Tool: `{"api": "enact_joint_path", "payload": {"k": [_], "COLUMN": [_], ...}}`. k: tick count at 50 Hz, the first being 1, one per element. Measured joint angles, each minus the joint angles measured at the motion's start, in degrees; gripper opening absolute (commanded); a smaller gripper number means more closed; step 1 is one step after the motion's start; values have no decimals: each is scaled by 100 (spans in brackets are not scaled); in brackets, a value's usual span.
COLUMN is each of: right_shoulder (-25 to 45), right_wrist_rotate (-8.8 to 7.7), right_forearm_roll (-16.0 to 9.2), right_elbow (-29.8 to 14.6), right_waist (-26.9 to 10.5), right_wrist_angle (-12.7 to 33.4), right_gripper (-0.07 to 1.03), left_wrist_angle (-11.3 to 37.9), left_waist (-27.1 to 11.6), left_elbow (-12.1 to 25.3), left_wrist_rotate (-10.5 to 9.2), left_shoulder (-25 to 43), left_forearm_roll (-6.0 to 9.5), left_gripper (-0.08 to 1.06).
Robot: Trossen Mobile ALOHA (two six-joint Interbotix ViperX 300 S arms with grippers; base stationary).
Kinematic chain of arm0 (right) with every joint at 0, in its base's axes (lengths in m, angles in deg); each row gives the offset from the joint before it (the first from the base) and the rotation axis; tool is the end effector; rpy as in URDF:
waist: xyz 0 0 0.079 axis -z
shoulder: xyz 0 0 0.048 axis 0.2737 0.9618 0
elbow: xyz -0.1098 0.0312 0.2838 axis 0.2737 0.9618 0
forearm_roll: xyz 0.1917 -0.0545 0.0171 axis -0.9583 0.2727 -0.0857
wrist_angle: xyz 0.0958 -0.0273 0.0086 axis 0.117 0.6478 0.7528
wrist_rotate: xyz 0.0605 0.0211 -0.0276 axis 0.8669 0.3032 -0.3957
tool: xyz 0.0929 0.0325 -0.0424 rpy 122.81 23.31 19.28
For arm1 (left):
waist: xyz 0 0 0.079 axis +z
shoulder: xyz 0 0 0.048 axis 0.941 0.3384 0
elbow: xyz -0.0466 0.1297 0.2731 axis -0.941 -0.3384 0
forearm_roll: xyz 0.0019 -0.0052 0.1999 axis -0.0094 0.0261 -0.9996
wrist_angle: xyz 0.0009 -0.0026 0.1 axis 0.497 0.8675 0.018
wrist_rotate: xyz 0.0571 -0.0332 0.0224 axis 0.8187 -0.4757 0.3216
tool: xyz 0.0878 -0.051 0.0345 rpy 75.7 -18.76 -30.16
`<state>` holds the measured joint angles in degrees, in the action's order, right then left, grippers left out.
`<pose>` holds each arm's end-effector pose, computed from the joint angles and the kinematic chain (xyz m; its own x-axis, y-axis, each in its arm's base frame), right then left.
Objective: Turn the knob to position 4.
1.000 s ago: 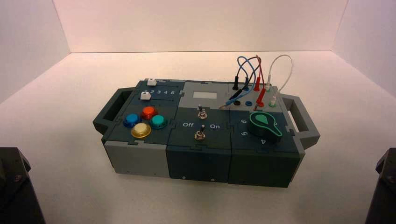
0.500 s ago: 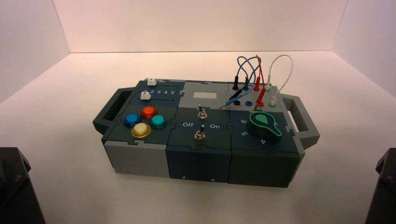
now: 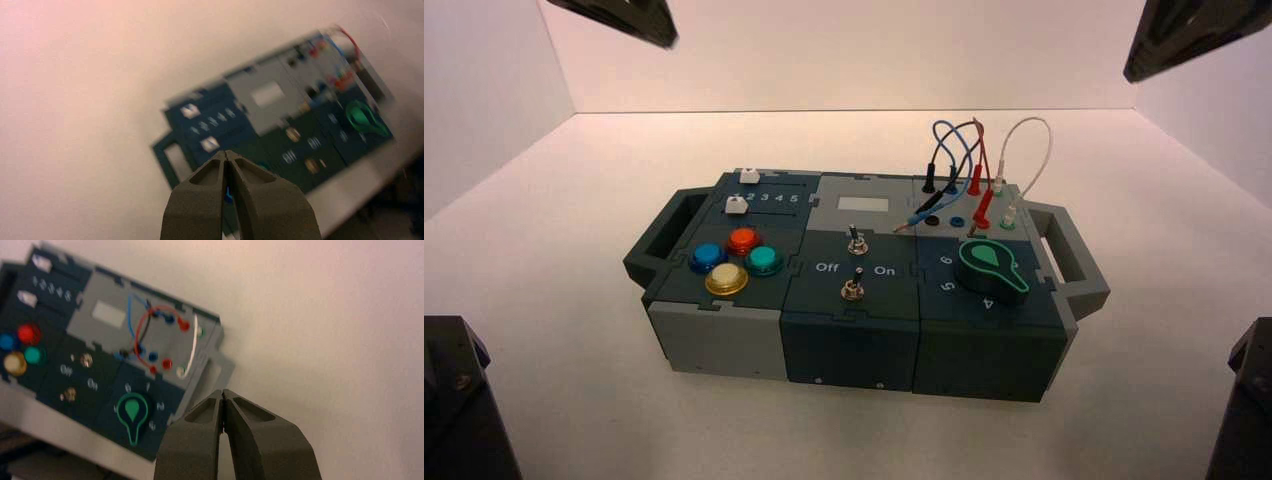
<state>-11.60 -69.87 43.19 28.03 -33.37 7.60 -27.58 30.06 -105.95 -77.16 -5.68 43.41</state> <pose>0.1904 0.0749 0.1645 0.4015 0.2111 -0.8912 -0.3113 0.9466 0.0840 0.1739 -0.1548 0.1799 0.4234 -0.4033 -0.8112 0.6065 0.7913 -0.0769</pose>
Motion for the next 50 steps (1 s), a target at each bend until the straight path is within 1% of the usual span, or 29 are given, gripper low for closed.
{"api": "enact_joint_path", "payload": {"k": [1,3,4,6,7,9,12,15,17,19,20,21,23,26,29,38,46,50], "right_shoulder": [-9,-18,-9,18,35,158,281,343,606,703,861,967,1143,1503,1626,1740,1758,1758], "right_wrist_rotate": [0,0,0,0,0,-9,-9,-18,-123,-229,-343,-396,-457,-615,-677,-694,-694,-694], "right_forearm_roll": [0,0,-9,-9,-9,-18,-9,-9,9,9,9,0,9,9,9,0,-88,-193], "right_elbow": [0,-26,-44,-70,-97,-176,-220,-237,-264,-264,-272,-290,-299,-290,-299,-369,-431,-431], "right_waist": [-35,-158,-202,-290,-343,-501,-598,-642,-782,-826,-888,-923,-976,-1020,-1046,-1380,-1406,-1424], "right_wrist_angle": [18,70,97,132,167,246,290,299,325,325,334,334,334,352,413,703,923,1046], "right_gripper": [-2,-2,-2,-2,-2,-2,-2,-2,-2,-2,-2,-2,-2,-2,-2,-2,-2,-2], "left_wrist_angle": [0,105,114,185,185,211,220,229,229,229,229,229,229,229,220,193,114,105], "left_waist": [0,-211,-220,-422,-422,-562,-729,-773,-870,-976,-1011,-1020,-1151,-1380,-1503,-1652,-1661,-1661], "left_elbow": [0,44,44,88,88,114,149,158,185,202,211,211,237,281,308,369,396,396], "left_wrist_rotate": [0,-9,-9,-9,-9,-18,-18,-18,-18,-18,-18,-18,-18,-18,-35,-53,-53,-62], "left_shoulder": [0,35,44,79,79,123,176,202,308,396,448,457,589,782,879,1107,1134,1125], "left_forearm_roll": [0,0,9,18,18,26,35,35,35,26,26,26,26,35,35,35,35,35], "left_gripper": [-3,-3,-3,-3,-3,-3,-3,-3,-3,-3,-3,-3,-3,-3,-3,-3,-3,-3]}}
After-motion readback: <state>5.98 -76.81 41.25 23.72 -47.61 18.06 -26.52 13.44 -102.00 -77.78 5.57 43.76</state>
